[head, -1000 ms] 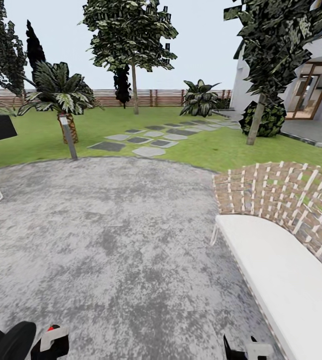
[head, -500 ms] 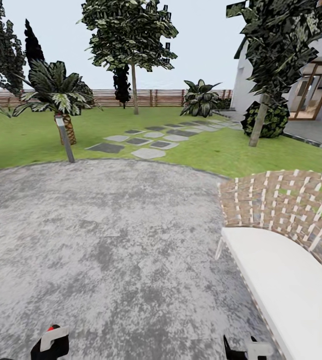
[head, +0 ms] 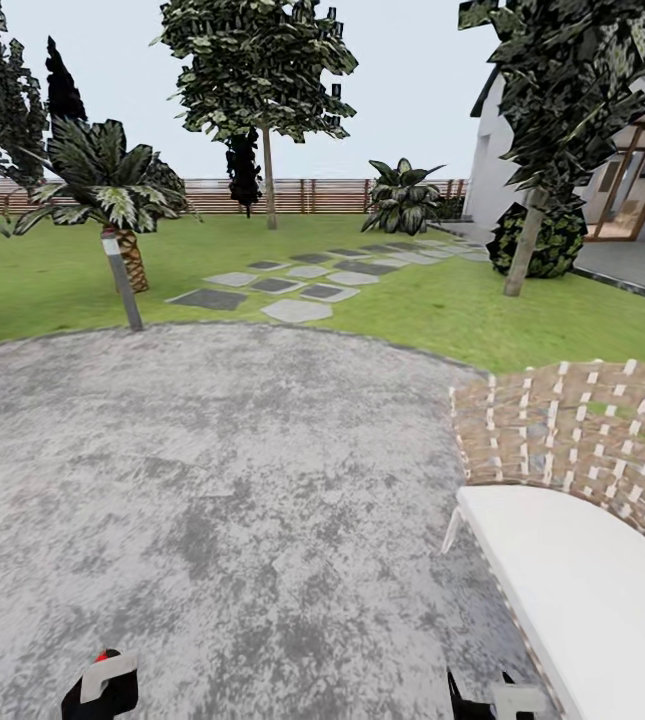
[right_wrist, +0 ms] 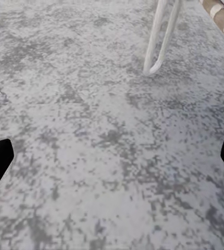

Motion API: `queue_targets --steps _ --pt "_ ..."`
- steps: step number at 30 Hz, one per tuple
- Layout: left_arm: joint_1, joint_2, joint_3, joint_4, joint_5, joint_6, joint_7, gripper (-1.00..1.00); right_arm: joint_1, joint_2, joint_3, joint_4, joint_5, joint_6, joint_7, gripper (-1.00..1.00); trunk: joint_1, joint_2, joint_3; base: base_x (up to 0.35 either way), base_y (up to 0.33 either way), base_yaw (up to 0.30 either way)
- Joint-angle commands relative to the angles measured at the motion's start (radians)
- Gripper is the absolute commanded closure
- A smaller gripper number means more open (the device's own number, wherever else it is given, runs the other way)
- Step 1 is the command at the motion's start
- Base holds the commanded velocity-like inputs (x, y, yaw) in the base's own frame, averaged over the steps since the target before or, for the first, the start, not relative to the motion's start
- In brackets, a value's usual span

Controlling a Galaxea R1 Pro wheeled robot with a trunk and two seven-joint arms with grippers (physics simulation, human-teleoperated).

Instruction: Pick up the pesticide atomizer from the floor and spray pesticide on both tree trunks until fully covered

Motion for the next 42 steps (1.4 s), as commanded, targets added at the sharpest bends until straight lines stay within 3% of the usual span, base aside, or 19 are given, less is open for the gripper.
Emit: queue_targets --steps 1,42 --pt "-0.001 0.000 -0.002 0.001 0.009 -0.003 -0.002 1.00 -0.001 0.000 -0.008 0.001 0.007 -0.003 0.000 -1.00 0.000 0.000 -0.001 0.339 0.000 0.000" --pt "-0.001 0.002 -0.002 0.001 0.008 -0.003 -0.002 1.00 -0.001 -0.001 -0.008 0.001 0.007 -0.003 0.000 -1.00 0.000 0.000 -0.001 0.337 0.016 0.000"
